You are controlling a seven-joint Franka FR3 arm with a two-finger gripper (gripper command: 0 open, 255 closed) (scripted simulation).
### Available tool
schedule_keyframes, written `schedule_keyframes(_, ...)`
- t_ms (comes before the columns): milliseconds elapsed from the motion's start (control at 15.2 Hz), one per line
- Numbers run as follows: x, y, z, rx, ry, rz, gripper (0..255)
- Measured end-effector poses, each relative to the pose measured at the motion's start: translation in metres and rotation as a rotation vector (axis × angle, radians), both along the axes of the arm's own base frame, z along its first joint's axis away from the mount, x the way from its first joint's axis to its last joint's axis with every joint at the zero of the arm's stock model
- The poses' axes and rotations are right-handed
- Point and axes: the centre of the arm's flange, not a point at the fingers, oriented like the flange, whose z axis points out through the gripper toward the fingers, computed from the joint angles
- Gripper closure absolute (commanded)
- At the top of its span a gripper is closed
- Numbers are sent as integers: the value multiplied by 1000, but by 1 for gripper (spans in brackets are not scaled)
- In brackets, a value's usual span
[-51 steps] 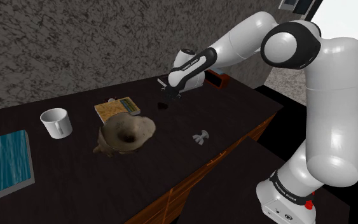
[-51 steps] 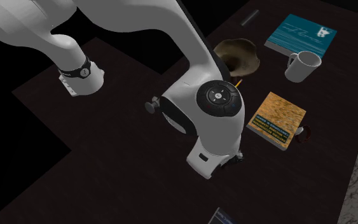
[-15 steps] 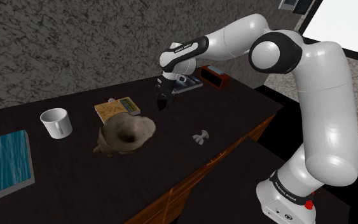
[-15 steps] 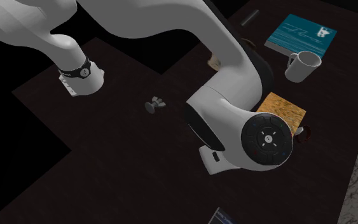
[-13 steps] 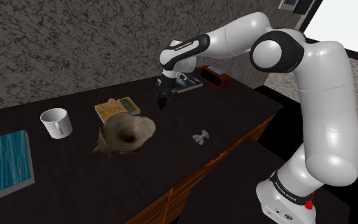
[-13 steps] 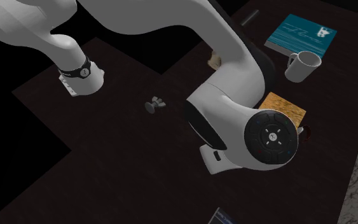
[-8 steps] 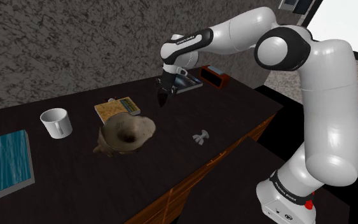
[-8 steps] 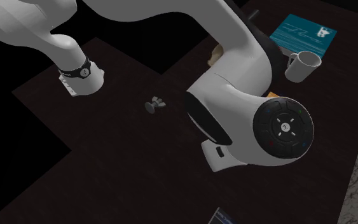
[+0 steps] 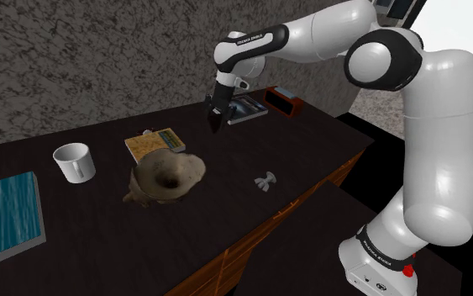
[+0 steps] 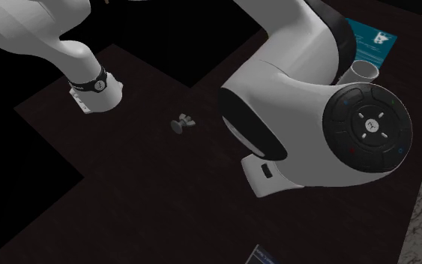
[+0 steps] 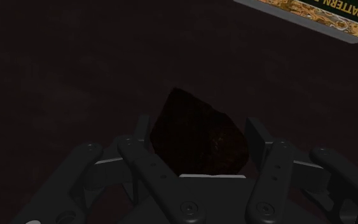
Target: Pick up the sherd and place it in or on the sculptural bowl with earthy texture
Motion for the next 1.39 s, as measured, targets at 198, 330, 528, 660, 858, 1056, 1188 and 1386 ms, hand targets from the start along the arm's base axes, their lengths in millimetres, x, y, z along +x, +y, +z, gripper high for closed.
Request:
schedule_keyframes(198,0,0,16,0,0,0,255)
schedule_keyframes(330,0,0,25,0,0,0,255)
schedule_keyframes(528,-1,0,41,0,0,0,255)
schedule_keyframes(660,-1,-1,52,0,0,0,255)
schedule_keyframes(858,-1,0,68,0,0,0,255)
schedule_keyframes(1056,-1,0,83,0,0,0,255)
schedule_keyframes(1188,0,0,93,0,0,0,255)
schedule_keyframes(1386,0,0,110,0,0,0,255)
